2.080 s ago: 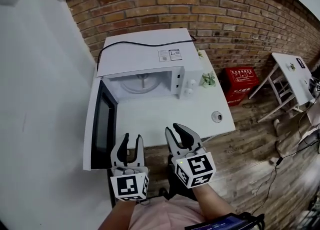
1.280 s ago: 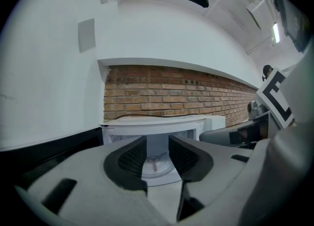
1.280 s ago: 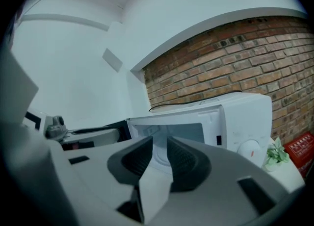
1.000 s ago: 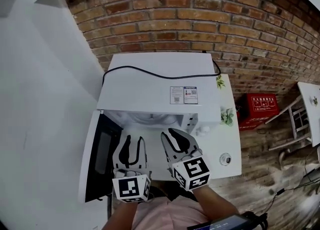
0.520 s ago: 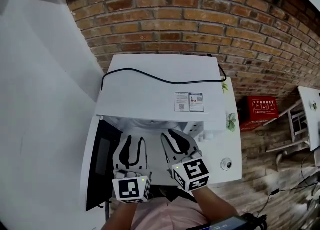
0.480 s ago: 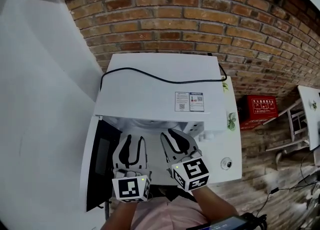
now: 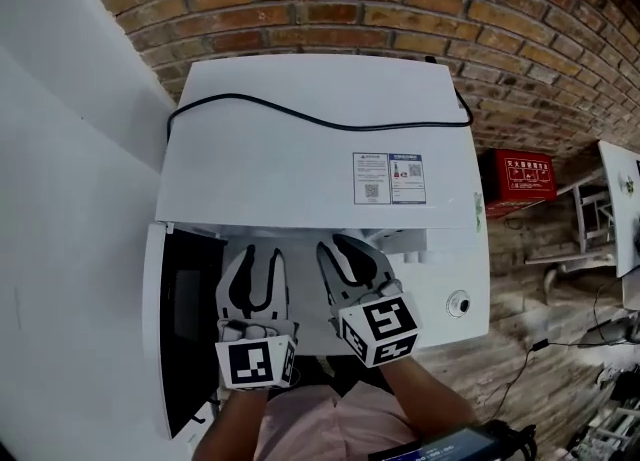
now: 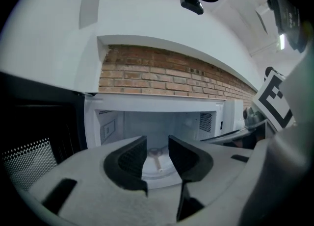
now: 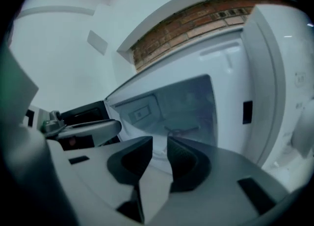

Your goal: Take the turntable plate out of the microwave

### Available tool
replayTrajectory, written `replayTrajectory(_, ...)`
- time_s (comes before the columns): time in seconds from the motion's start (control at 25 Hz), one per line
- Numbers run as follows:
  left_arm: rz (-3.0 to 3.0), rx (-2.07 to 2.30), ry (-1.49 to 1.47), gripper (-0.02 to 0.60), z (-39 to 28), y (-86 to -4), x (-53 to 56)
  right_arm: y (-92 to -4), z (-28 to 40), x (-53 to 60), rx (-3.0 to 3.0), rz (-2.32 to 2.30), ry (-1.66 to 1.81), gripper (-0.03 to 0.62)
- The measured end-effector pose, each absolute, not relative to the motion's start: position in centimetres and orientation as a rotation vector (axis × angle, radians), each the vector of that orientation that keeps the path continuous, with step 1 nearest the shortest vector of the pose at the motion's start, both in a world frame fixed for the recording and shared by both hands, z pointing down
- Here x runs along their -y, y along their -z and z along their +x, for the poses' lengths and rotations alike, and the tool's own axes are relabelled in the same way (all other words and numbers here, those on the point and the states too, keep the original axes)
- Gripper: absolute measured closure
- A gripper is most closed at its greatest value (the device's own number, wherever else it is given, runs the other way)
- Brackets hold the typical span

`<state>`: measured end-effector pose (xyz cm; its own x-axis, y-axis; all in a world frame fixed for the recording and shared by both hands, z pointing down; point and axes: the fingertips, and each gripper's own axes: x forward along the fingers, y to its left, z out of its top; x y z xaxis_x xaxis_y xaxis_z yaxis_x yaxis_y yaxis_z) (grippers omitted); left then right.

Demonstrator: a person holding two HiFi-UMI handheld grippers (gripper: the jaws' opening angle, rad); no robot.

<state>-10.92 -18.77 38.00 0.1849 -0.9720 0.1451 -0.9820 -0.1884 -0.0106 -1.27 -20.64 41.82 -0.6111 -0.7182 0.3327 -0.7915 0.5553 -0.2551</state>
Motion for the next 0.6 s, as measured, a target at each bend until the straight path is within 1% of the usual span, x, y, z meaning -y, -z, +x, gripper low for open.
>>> replayTrajectory(0.24, 2.344, 1.884, -0.212, 0.434, -10.7, -41.2, 19.4, -46.3, -1.4, 20.9, 2.522, 1.299, -0.719, 0.494)
replayTrajectory(0.6, 2.319, 1.831, -0.202, 0.434, -11.2, -43.6, 20.0, -49.6, -1.5, 22.9, 2.428, 1.364, -0.887, 0.486)
